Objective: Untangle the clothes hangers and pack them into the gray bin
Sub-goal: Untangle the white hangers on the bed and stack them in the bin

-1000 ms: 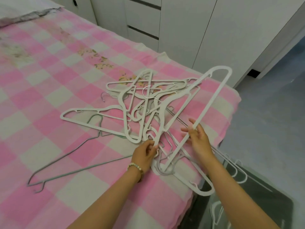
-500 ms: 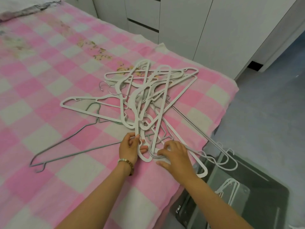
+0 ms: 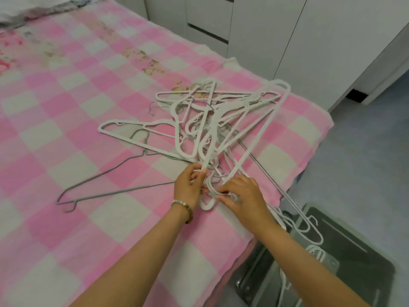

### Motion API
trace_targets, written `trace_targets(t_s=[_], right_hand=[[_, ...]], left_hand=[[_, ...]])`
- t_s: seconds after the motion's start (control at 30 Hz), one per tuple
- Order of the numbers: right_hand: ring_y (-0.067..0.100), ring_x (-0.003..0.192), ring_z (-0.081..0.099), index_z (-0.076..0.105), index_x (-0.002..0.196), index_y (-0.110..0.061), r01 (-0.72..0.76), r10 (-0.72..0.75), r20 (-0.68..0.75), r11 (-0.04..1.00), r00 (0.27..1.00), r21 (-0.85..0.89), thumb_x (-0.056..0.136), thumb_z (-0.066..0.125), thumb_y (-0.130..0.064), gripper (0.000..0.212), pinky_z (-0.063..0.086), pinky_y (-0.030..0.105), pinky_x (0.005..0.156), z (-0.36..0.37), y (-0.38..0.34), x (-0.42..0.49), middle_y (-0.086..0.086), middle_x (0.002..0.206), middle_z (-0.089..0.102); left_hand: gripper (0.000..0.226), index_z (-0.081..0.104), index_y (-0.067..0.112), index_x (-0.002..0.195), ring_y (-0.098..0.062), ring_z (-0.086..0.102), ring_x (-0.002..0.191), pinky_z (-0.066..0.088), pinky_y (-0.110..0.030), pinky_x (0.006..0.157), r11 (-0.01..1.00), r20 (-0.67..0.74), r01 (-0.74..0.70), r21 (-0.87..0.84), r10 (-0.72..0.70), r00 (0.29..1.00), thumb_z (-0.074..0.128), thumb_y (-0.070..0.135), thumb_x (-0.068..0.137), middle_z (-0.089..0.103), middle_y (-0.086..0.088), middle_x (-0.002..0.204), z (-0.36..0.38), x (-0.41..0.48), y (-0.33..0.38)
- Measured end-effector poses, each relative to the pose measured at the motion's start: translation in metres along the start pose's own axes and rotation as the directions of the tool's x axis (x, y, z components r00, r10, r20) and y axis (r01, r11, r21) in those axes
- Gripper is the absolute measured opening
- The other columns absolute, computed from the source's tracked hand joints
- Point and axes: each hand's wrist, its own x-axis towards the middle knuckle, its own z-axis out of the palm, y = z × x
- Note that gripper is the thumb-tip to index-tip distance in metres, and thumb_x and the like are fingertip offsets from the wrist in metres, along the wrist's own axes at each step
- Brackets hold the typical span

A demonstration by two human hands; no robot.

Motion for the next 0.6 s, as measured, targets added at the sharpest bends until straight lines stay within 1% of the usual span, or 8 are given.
trace_targets(t_s=[0.07, 0.13, 0.27, 0.33, 0.4, 0.47, 0.53, 0.6], right_hand=[[0.006, 0.082, 0.053, 0.074, 0.081, -0.02, 0.014, -0.014, 0.003, 0.999, 1.0, 0.038, 0.073, 0.075, -0.03, 0.013, 0.026, 0.015, 0.075, -0.002, 0.0, 0.003, -0.01, 0.078, 0.069], [0.002, 0.084, 0.052, 0.076, 0.081, -0.022, 0.0, -0.001, 0.029, 0.999, 1.0, 0.053, 0.072, 0.075, -0.033, 0.014, 0.03, 0.018, 0.078, -0.003, 0.005, -0.001, -0.012, 0.08, 0.071], [0.01, 0.086, 0.055, 0.078, 0.087, -0.02, -0.096, 0.096, 0.013, 0.992, 0.995, 0.082, 0.074, 0.076, -0.029, 0.015, 0.045, 0.028, 0.079, 0.0, 0.011, -0.018, -0.011, 0.086, 0.073], [0.011, 0.086, 0.057, 0.078, 0.088, -0.021, -0.103, 0.103, 0.002, 0.992, 0.995, 0.07, 0.076, 0.074, -0.027, 0.014, 0.046, 0.027, 0.078, 0.0, 0.012, -0.023, -0.011, 0.088, 0.073], [0.011, 0.086, 0.059, 0.078, 0.086, -0.021, -0.088, 0.087, 0.031, 0.996, 0.996, 0.002, 0.077, 0.073, -0.029, 0.014, 0.043, 0.024, 0.077, 0.001, 0.016, -0.028, -0.01, 0.089, 0.073], [0.014, 0.087, 0.063, 0.078, 0.087, -0.019, -0.138, 0.14, 0.061, 0.99, 0.988, -0.032, 0.078, 0.073, -0.026, 0.013, 0.046, 0.027, 0.077, 0.004, 0.02, -0.032, -0.008, 0.09, 0.074], [0.014, 0.092, 0.064, 0.077, 0.091, -0.016, -0.246, 0.244, 0.056, 0.969, 0.968, 0.018, 0.081, 0.072, -0.022, 0.013, 0.049, 0.026, 0.083, 0.009, 0.025, -0.034, -0.005, 0.095, 0.074], [0.013, 0.099, 0.062, 0.076, 0.096, -0.014, -0.311, 0.309, 0.049, 0.949, 0.95, 0.05, 0.083, 0.07, -0.021, 0.016, 0.045, 0.02, 0.088, 0.017, 0.026, -0.032, -0.003, 0.102, 0.072]], left_hand=[[0.009, 0.061, 0.003, 0.093, -0.004, 0.061, 0.056, 0.056, -0.02, 0.052, 1.0, -0.019, 0.011, -0.021, -0.011, 1.0, 0.056, 0.011, 0.091, 0.058, -0.002, 0.064, 0.001, -0.001, -0.002], [0.011, 0.061, 0.003, 0.094, -0.001, 0.061, 0.053, 0.051, -0.015, 0.048, 0.999, -0.023, 0.023, -0.039, -0.023, 0.999, 0.054, 0.011, 0.092, 0.063, -0.001, 0.068, 0.001, 0.001, 0.001], [0.009, 0.056, 0.004, 0.095, -0.01, 0.067, 0.058, 0.055, -0.019, 0.052, 0.98, -0.07, 0.1, -0.169, -0.113, 0.991, 0.051, 0.011, 0.094, 0.068, -0.005, 0.076, -0.005, 0.007, 0.004], [0.01, 0.056, 0.005, 0.095, -0.012, 0.066, 0.065, 0.055, -0.017, 0.055, 0.981, -0.136, 0.104, -0.162, -0.126, 0.983, 0.051, 0.013, 0.094, 0.068, -0.004, 0.078, -0.012, 0.008, 0.004], [0.01, 0.057, 0.009, 0.093, -0.011, 0.066, 0.071, 0.054, -0.016, 0.06, 0.986, -0.187, 0.112, -0.126, -0.135, 0.973, 0.052, 0.017, 0.094, 0.069, -0.003, 0.08, -0.019, 0.01, 0.004], [0.009, 0.057, 0.014, 0.088, -0.012, 0.068, 0.071, 0.055, -0.023, 0.067, 0.979, -0.189, 0.137, -0.152, -0.165, 0.968, 0.052, 0.017, 0.094, 0.07, -0.005, 0.083, -0.023, 0.006, 0.005], [0.009, 0.055, 0.014, 0.086, -0.009, 0.07, 0.061, 0.058, -0.025, 0.061, 0.961, -0.166, 0.162, -0.225, -0.202, 0.965, 0.052, 0.016, 0.094, 0.07, -0.004, 0.081, -0.027, -0.003, 0.004], [0.007, 0.055, 0.012, 0.089, -0.008, 0.07, 0.055, 0.057, -0.02, 0.052, 0.957, -0.168, 0.164, -0.24, -0.207, 0.964, 0.052, 0.015, 0.094, 0.07, -0.004, 0.08, -0.031, -0.016, 0.001]])
